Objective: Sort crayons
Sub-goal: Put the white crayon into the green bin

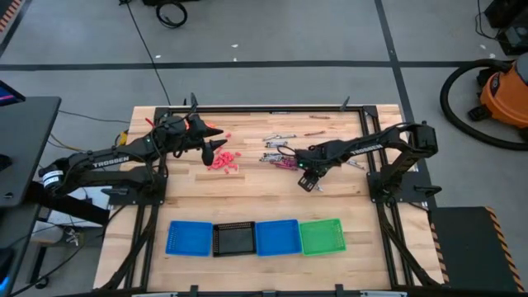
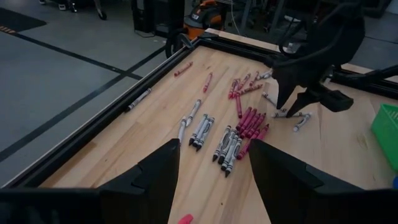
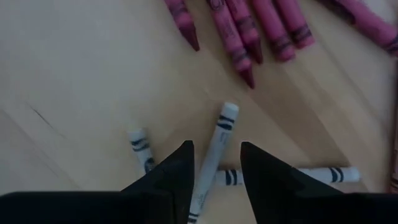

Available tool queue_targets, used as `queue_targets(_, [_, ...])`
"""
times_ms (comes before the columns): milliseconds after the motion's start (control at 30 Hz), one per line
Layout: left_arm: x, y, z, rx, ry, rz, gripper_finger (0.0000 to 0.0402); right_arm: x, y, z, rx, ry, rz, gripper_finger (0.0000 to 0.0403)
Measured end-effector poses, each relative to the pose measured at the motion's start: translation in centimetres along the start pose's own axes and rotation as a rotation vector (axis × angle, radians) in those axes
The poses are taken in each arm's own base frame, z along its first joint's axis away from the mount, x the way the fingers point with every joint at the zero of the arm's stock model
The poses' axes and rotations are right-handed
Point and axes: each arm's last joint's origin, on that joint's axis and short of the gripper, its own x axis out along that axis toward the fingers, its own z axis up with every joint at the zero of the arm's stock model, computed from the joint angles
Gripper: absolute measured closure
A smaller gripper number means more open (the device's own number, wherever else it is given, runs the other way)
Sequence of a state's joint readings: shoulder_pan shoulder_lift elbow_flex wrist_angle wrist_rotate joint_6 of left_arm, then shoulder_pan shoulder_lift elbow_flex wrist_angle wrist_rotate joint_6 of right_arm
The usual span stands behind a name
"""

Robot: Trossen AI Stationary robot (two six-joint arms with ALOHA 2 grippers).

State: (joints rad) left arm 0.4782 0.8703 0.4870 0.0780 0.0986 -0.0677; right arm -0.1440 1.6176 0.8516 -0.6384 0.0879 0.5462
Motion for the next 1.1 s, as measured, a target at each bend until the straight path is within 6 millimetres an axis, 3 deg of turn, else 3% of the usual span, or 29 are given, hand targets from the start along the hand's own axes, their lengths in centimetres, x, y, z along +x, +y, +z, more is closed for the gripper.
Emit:
queue_targets(333, [0.0, 0.0, 0.0, 0.000, 0.000, 0.000, 0.0196, 0.9, 0.4, -1.1, -0.054, -0.053, -0.030, 0.0294])
queue_targets(700, [0.0, 0.0, 0.0, 0.001, 0.001, 0.000, 0.0196, 0.8, 0.8, -0.7, -0.089, -0.071, -0.004, 0.0396])
queue_targets(933, [0.0, 0.0, 0.0, 0.004, 0.001, 0.000, 0.0196, -0.8, 1.7, 0.7, -0.112, -0.078, 0.039, 0.0395])
queue_targets(1100, [0.0, 0.0, 0.0, 0.004, 0.002, 0.000, 0.0196, -3.3, 3.2, 1.4, -0.147, -0.052, 0.077, 0.0395])
